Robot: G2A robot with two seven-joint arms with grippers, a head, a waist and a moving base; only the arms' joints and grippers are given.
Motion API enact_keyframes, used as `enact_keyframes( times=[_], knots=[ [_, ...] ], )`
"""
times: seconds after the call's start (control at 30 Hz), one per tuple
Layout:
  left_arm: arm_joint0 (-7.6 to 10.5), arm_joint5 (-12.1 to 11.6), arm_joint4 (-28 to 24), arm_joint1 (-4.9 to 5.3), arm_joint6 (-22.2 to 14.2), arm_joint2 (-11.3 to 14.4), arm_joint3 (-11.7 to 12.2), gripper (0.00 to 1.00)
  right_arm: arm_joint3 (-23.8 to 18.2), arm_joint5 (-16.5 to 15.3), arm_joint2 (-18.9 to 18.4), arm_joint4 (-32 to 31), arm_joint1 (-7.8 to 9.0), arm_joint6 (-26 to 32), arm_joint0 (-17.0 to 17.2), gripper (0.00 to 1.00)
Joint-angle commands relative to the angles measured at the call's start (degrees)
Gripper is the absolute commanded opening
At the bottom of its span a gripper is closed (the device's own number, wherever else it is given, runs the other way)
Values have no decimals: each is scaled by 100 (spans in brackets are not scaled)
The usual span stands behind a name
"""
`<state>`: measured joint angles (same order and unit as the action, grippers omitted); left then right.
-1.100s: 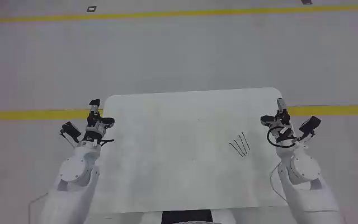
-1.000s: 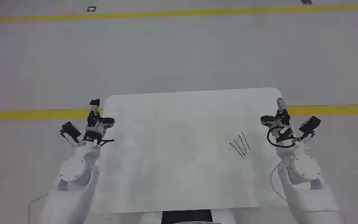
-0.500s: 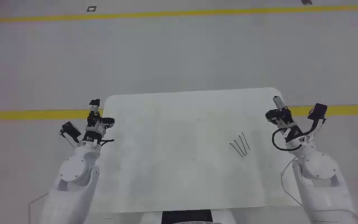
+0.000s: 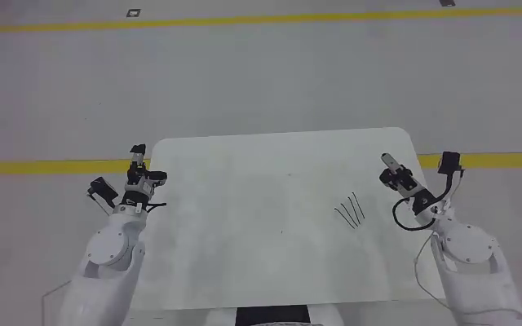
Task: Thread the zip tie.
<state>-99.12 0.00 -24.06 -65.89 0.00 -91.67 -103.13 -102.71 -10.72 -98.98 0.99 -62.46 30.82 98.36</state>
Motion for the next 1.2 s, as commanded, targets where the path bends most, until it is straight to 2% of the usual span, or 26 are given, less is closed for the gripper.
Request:
enact_keyframes(
  times=[0.0,0.2,0.57,0.6,0.63,0.73,0.87,1.03,1.1,1.17],
  knots=[
    [0,0,0,0,0,0,0,100,-65,-871,-18,-1393,50,492,-39,100],
    [0,0,0,0,0,0,0,100,-501,-876,283,-2823,215,1491,-184,100],
    [0,0,0,0,0,0,0,100,-501,-876,283,-2823,215,1491,-184,100],
    [0,0,0,0,0,0,0,100,-688,-876,294,-2993,229,1532,-249,100],
    [0,0,0,0,0,0,0,100,-941,-876,398,-3412,273,1764,-331,100],
    [0,0,0,0,0,0,0,100,-1031,-876,647,-3803,388,2064,-565,100],
    [0,0,0,0,0,0,0,100,-761,-876,1058,-3990,552,2455,-1056,100],
    [0,0,0,0,0,0,0,100,-252,-876,1800,-4167,756,2980,-1671,100],
    [0,0,0,0,0,0,0,100,-163,-876,2167,-4293,841,3338,-1820,100],
    [0,0,0,0,0,0,0,100,-163,-876,2167,-4293,841,3338,-1820,100]
  ],
)
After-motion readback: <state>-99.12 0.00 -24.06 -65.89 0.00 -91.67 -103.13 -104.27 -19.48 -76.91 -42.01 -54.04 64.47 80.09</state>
